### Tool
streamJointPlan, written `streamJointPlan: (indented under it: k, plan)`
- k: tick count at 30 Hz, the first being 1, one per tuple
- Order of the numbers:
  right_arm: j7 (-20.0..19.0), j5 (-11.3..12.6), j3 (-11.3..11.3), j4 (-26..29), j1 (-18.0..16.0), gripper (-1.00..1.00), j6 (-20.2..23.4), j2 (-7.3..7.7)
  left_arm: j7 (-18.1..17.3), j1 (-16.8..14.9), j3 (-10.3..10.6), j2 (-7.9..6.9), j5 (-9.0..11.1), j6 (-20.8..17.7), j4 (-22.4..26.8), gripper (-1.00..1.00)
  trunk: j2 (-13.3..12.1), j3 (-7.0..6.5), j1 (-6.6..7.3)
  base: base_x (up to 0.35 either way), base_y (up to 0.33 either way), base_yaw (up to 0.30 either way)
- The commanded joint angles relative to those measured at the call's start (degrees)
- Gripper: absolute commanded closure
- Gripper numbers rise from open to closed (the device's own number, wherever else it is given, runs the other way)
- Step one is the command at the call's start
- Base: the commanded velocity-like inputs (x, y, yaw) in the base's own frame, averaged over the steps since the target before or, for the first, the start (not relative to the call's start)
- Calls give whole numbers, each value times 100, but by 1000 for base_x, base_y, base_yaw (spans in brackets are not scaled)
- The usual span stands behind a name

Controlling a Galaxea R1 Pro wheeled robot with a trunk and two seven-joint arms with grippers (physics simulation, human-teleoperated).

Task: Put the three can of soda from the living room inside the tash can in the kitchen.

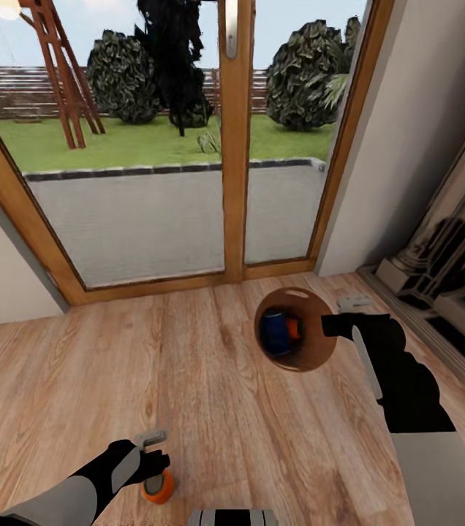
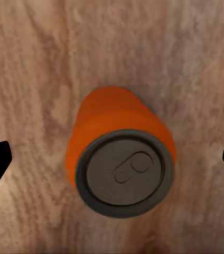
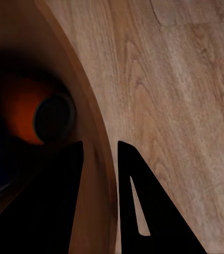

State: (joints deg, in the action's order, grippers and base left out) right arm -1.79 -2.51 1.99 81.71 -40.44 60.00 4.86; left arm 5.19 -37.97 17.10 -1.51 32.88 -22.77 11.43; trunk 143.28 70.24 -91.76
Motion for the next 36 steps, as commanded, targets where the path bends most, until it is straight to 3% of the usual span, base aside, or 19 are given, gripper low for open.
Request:
streamJointPlan:
  k: [1,5,23,29,36]
  plan:
    - [-14,28,3,126,1,100,0,-3,0,0,1,0,-1,0,0,-100,0,6,1,0,0,148]
    - [-14,17,36,406,8,100,0,-15,-4,0,3,-4,-1,0,2,-100,0,28,1,0,0,155]
    - [-14,13,64,640,16,100,0,-4,0,6,17,51,-39,16,0,-100,0,123,1,0,0,159]
    - [-14,15,62,644,12,100,0,2,0,28,19,231,-50,149,0,-100,0,153,1,0,0,141]
    - [-14,50,65,644,11,100,0,6,-7,42,23,269,-53,189,6,-100,0,194,1,0,0,-38]
